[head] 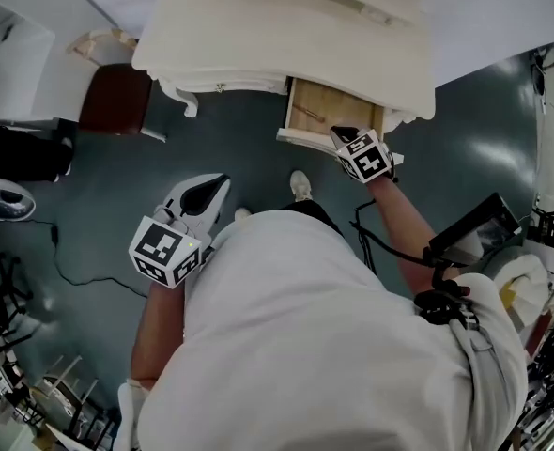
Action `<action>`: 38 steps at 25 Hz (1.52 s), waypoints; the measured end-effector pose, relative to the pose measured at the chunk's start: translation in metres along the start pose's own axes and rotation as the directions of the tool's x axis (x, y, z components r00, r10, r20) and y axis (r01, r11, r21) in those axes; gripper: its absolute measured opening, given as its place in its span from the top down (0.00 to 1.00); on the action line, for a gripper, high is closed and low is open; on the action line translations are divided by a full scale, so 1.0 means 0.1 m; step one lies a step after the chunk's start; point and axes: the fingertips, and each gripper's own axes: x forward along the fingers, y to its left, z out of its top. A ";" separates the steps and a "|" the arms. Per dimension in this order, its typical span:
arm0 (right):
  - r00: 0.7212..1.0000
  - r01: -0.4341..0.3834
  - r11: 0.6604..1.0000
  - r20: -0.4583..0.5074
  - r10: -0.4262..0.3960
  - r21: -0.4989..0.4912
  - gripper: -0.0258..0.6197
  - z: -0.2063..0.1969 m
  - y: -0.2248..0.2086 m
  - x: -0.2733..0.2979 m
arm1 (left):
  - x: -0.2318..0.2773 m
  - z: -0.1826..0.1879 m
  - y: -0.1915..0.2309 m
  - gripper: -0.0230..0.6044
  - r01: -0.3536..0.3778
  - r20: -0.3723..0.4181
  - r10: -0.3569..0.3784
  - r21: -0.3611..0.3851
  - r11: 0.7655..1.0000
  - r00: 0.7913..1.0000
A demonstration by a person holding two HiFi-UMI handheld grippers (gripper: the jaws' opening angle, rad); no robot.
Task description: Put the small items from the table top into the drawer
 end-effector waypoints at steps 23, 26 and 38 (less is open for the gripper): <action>0.988 -0.039 0.999 0.150 0.035 0.025 0.96 0.33 1.77 -0.84 | -0.73 -0.59 -0.13 0.96 0.133 -0.054 -0.129 0.077 0.988 0.990; 0.986 -0.053 0.999 0.158 0.051 0.011 0.96 0.39 1.92 -0.82 | -0.79 -0.65 -0.11 0.96 0.134 -0.055 -0.130 0.074 0.988 0.990; 0.983 -0.078 0.997 0.164 0.079 -0.015 0.96 0.41 2.15 -0.74 | -0.86 -0.79 -0.10 0.96 0.136 -0.069 -0.131 0.065 0.989 0.989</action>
